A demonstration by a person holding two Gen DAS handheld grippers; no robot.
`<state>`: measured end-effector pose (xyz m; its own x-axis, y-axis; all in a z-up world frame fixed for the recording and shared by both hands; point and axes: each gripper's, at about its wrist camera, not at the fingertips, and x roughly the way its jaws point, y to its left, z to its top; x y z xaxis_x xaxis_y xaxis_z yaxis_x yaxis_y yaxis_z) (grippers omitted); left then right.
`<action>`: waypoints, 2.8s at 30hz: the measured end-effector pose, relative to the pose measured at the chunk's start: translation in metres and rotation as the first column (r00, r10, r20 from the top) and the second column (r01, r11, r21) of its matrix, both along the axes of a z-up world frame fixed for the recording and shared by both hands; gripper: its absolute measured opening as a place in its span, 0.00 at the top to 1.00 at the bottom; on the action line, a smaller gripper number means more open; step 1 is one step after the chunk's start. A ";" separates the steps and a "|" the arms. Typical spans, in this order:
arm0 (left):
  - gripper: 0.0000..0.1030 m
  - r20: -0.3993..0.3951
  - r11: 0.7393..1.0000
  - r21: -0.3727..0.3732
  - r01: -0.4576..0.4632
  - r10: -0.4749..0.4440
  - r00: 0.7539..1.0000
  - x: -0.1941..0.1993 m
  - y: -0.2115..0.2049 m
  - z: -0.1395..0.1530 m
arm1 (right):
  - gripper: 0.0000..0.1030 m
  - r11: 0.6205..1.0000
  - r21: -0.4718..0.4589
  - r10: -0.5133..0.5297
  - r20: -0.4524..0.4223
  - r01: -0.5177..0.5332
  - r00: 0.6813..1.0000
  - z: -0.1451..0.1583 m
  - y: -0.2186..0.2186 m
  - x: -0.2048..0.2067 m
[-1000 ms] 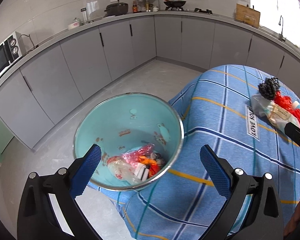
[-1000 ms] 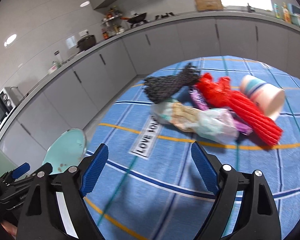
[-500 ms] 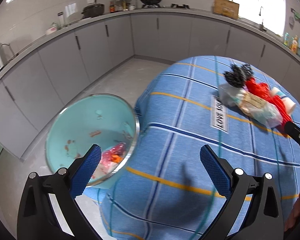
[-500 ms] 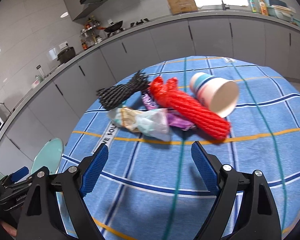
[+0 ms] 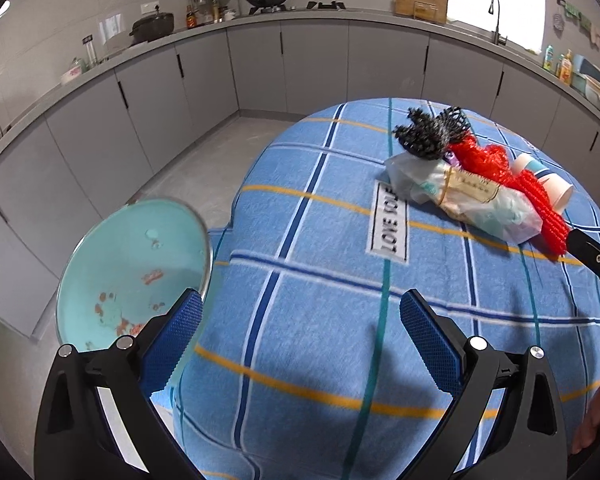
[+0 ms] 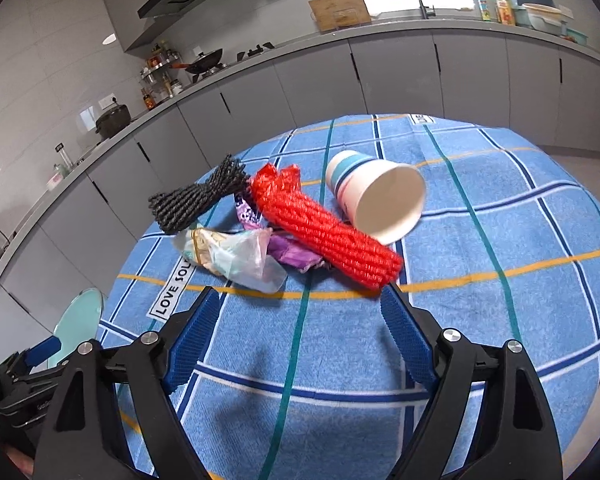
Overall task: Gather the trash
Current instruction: 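Move both tools back over the remaining trash on the table, then grasp the black mesh net with the left tool while the right tool grasps the red mesh net, then carry both nets over the teal bucket and open both tools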
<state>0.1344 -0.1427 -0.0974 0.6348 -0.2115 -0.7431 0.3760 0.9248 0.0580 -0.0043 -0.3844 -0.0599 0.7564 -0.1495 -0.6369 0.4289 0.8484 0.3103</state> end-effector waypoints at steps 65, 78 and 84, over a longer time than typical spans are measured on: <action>0.73 0.032 0.986 -0.158 0.049 -0.044 0.999 0.015 0.013 0.030 | 0.88 0.985 0.080 0.151 0.009 -0.151 0.989 0.017 0.007 0.005; 0.73 0.054 0.983 -0.153 -0.100 0.109 0.993 0.012 0.084 0.035 | 0.88 0.939 0.075 0.334 0.033 -0.335 0.942 0.032 0.086 0.045; 0.73 0.050 0.973 -0.148 -0.179 0.188 0.981 0.016 0.119 0.034 | 0.88 0.902 0.090 0.421 0.040 -0.423 0.906 0.036 0.129 0.069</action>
<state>0.1503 -0.0237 -0.0638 0.7176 -0.1874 -0.6708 0.1990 0.9781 -0.0603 0.0647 -0.2558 -0.0243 0.7476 0.2464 -0.6167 0.0307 0.9148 0.4027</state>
